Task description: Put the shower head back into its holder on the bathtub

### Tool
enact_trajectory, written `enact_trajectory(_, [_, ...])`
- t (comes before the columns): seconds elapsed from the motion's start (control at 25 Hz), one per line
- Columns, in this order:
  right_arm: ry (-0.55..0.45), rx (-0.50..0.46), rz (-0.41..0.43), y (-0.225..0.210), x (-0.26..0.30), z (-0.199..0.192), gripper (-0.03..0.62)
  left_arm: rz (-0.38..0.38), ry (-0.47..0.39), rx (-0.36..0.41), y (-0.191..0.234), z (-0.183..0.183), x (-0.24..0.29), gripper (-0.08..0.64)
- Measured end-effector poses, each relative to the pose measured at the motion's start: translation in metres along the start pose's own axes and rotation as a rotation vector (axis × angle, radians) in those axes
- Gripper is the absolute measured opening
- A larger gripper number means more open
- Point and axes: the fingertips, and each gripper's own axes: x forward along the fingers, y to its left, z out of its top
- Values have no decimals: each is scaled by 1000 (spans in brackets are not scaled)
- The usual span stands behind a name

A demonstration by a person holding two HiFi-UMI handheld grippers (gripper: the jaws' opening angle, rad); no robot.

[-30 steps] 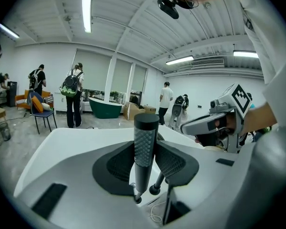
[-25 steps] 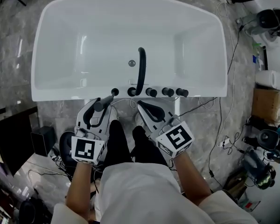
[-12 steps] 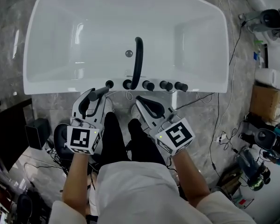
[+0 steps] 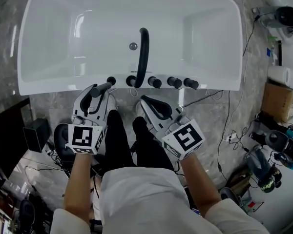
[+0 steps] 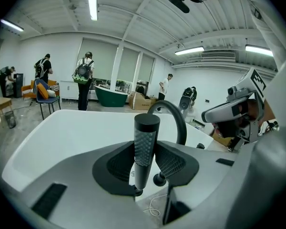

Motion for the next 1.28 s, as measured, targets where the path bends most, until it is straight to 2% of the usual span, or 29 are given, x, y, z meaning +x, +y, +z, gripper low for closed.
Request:
enact_trajectory(0.44, [5,16,-9,-6,1,-11,15,1,16,-7,4,-13,12,141])
enact_trajectory(1.28, [29,30,-17,-14,-1,-28,15,-6,60,46,3,-49,43,141])
